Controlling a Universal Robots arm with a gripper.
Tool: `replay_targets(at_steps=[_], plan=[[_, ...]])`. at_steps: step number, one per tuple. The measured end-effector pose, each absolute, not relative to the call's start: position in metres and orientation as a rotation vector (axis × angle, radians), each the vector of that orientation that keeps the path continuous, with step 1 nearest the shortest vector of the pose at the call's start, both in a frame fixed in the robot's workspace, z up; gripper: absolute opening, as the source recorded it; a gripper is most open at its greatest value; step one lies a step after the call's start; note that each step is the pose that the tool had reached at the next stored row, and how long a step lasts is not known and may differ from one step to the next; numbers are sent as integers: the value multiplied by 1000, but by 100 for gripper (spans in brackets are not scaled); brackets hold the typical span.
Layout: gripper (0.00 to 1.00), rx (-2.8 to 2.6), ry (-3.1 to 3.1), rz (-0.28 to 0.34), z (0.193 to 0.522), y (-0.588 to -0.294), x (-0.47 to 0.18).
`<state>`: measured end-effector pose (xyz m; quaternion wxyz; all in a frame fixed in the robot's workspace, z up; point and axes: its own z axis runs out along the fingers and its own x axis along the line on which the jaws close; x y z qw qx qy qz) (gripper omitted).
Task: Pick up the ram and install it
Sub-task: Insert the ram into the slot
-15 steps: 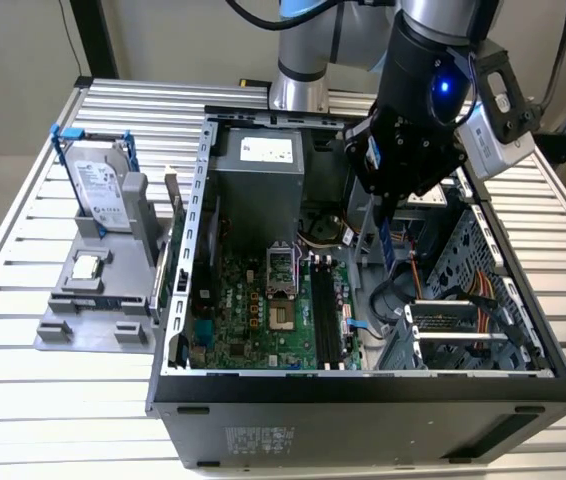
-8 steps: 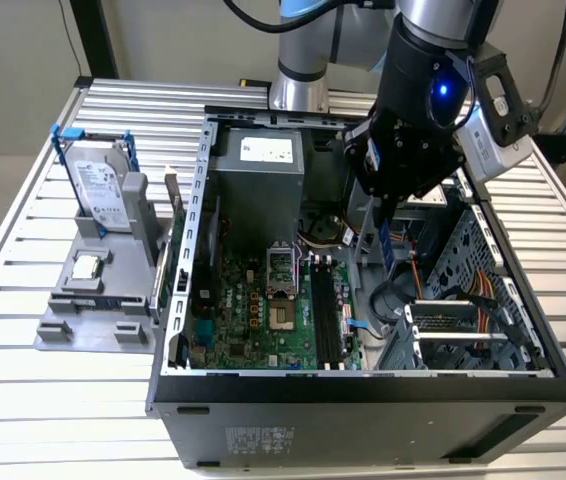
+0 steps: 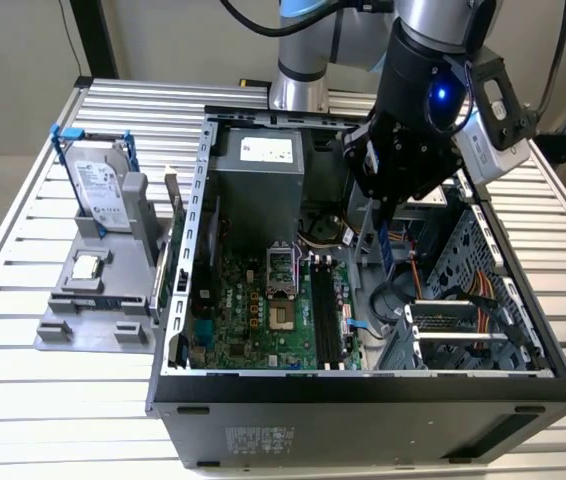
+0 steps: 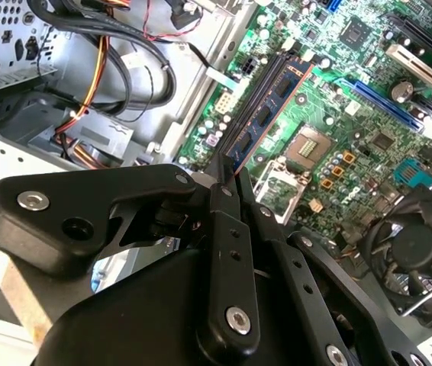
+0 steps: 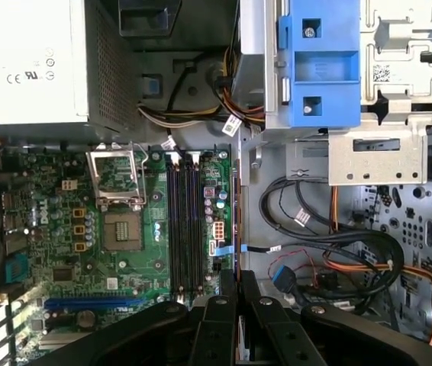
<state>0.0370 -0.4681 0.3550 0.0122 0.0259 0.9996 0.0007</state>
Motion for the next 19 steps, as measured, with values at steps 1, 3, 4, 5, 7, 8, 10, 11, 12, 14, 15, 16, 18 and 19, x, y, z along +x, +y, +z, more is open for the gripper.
replay_targets(at_steps=[1,3,4,5,7,8,10,11,12,14,15,16,18,19], plan=[[0,81,3116,2,355,-468,37],[0,81,3116,1,354,-468,37],[0,81,3116,1,353,-468,37],[0,81,3116,0,353,-468,37],[0,81,3116,1,352,-468,37],[0,81,3116,1,351,-468,37],[0,81,3116,1,350,-468,37],[0,81,3116,0,350,-468,37],[0,81,3116,0,349,-468,37],[0,81,3116,0,348,-468,37],[0,81,3116,-1,346,-468,37],[0,81,3116,-1,345,-468,37],[0,81,3116,-1,344,-468,37],[0,81,3116,-1,344,-468,37]])
